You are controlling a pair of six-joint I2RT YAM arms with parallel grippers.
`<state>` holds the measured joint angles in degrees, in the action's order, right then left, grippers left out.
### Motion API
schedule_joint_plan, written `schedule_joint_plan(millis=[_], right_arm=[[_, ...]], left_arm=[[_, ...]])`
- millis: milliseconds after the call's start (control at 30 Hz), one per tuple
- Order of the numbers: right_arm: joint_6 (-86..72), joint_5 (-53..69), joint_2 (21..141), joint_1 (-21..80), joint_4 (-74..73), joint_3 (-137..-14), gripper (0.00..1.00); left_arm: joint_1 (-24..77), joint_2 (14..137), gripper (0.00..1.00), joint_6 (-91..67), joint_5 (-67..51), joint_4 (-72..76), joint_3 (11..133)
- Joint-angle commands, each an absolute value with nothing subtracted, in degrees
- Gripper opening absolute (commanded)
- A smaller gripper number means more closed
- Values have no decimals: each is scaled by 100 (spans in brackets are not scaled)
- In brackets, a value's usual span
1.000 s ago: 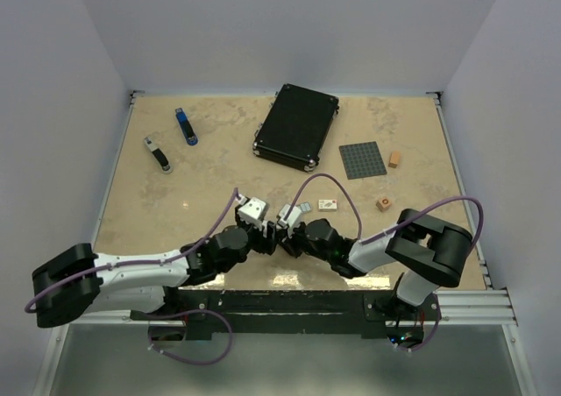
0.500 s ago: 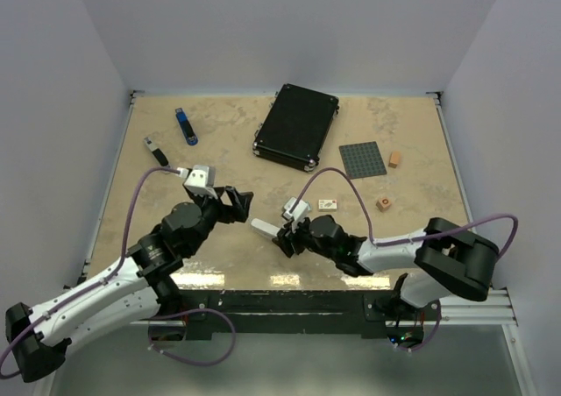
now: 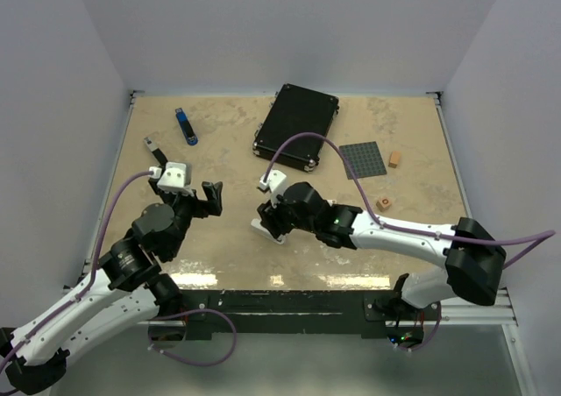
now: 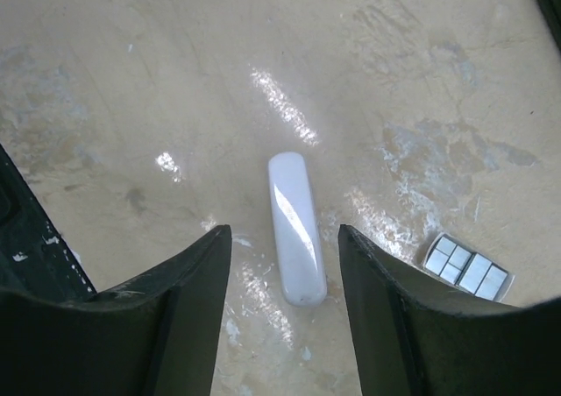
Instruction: Load the staples into the stapler
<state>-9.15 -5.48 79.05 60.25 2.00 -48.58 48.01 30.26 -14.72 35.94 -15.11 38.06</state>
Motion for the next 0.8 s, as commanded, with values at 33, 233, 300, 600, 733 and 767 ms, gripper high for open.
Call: schedule_joint_plan(millis=[33, 233, 300, 600, 733, 767], right_arm=[[-949, -686, 8463, 6003, -1625, -5764, 52], [-932, -518, 8982, 6003, -2091, -6152, 42], [-940, -571, 9174, 6003, -2197, -6196, 36], [-1063, -202, 9843, 6012, -2224, -6047, 21], [-1160, -88, 10072, 6012, -2197, -5915, 19], [-1160, -70, 10098, 6012, -2189, -5898, 19]], left_arm=[[4764, 2813, 91, -782, 4323, -1547, 3815], [4755, 2848, 92, -853, 4500, -1740, 3674], [4755, 2857, 92, -870, 4509, -1784, 3691], [4746, 2848, 92, -853, 4500, -1811, 3683], [4746, 2856, 92, -853, 4500, -1828, 3683], [4746, 2856, 92, -853, 4500, -1837, 3683]])
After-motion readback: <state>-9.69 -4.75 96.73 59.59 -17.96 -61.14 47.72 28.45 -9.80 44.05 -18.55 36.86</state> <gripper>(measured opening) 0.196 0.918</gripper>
